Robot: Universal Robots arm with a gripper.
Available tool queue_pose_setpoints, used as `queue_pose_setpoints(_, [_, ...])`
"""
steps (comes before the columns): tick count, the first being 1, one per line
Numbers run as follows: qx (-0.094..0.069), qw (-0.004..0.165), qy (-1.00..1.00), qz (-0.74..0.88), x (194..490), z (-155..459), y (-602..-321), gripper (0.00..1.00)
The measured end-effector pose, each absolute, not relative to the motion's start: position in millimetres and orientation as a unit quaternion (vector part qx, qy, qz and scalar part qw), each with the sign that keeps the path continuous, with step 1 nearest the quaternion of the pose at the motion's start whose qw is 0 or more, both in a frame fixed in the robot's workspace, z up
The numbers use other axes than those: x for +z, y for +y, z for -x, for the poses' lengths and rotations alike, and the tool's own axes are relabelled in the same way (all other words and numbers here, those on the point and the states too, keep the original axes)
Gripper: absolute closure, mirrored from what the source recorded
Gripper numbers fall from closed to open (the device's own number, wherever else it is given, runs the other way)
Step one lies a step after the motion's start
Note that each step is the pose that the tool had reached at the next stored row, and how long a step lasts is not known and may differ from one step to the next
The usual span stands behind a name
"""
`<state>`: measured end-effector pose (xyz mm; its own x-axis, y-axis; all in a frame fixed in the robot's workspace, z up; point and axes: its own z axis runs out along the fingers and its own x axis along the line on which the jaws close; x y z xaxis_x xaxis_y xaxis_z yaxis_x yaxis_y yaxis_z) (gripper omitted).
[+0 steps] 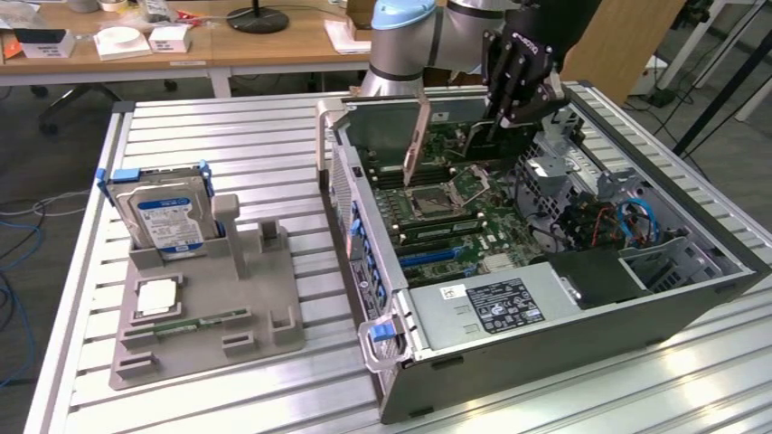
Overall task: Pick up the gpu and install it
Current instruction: 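Insert the gpu into the slot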
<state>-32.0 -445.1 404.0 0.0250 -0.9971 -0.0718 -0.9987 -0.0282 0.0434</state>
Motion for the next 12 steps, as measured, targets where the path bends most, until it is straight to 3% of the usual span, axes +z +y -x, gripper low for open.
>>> queue_pose_setpoints(12, [0.041, 0.009, 0.689, 0.723, 399.6, 29.8, -444.0, 0.74])
